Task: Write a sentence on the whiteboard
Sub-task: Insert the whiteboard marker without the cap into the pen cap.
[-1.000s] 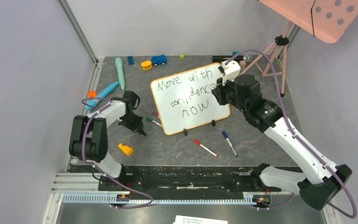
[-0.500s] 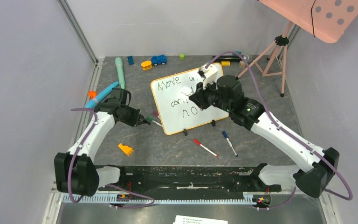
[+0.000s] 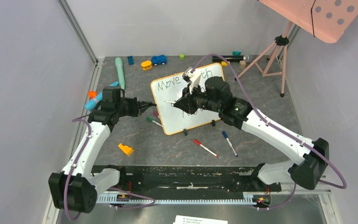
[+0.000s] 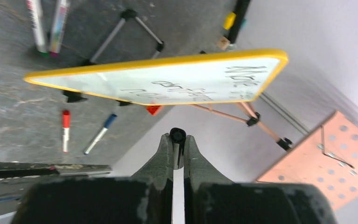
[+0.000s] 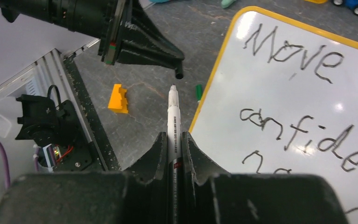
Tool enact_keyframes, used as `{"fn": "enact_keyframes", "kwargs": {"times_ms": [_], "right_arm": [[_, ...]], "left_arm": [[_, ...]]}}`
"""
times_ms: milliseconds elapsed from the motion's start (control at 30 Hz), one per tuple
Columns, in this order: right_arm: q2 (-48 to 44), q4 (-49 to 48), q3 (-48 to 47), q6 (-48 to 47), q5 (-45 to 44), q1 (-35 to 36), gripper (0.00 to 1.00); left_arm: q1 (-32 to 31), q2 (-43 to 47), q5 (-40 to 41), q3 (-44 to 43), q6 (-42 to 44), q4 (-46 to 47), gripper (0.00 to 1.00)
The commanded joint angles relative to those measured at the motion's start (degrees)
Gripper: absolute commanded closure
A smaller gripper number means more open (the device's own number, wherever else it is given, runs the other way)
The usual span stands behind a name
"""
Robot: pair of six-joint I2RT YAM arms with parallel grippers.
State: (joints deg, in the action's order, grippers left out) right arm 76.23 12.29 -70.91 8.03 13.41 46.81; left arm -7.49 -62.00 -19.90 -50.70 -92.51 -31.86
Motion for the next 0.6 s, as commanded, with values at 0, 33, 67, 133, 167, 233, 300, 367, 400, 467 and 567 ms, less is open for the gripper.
{"fn": "enact_keyframes", "kwargs": {"times_ms": [0, 33, 67, 133, 167, 233, 300, 367, 400, 467, 567], "right_arm": [[1.47, -3.28, -2.74, -1.31, 3.81, 1.68, 1.0], [2.0, -3.17, -3.07, -1.59, 3.74, 1.86, 1.0], [2.54, -3.05, -3.28, -1.82, 3.78, 1.94, 1.0], [3.42, -2.9, -3.9, -2.13, 3.86, 2.2, 1.0], [3.74, -2.89, -4.13, -2.14, 3.73, 2.29, 1.0], [4.2, -2.65, -4.45, -2.28, 3.14, 2.52, 1.0], [4.4, -2.58, -4.44, -2.42, 2.14, 2.66, 1.0], [4.34, -2.54, -4.41, -2.56, 0.97, 2.72, 1.0], [4.25, -2.53, -4.48, -2.51, 0.45, 2.69, 1.0], [4.23, -2.26, -4.52, -2.66, -0.58, 2.69, 1.0], [3.96, -1.6, -4.46, -2.88, -2.16, 2.72, 1.0]], "left_arm": [[-0.8, 1.05, -3.9, 0.88, -8.98, 7.26, 0.98], [-1.09, 0.88, -4.21, 0.57, -9.0, 7.32, 0.98], [-1.42, 0.7, -4.43, 0.31, -9.09, 7.32, 0.98], [-1.98, 0.31, -4.62, -0.22, -9.3, 7.33, 0.98], [-2.16, 0.17, -4.79, -0.48, -9.55, 7.38, 0.98], [-2.57, -0.07, -5.18, -0.79, -10.17, 7.84, 0.98], [-2.92, -0.25, -5.48, -1.2, -10.49, 8.13, 0.98], [-3.1, -0.32, -6.03, -1.18, -10.97, 8.13, 0.98], [-3.15, -0.21, -6.42, -1.09, -11.26, 8.13, 0.98], [-3.15, -0.11, -7.09, -0.94, -11.74, 8.13, 0.98], [-3.15, 0.28, -7.3, -0.72, -12.29, 8.13, 0.98]]}}
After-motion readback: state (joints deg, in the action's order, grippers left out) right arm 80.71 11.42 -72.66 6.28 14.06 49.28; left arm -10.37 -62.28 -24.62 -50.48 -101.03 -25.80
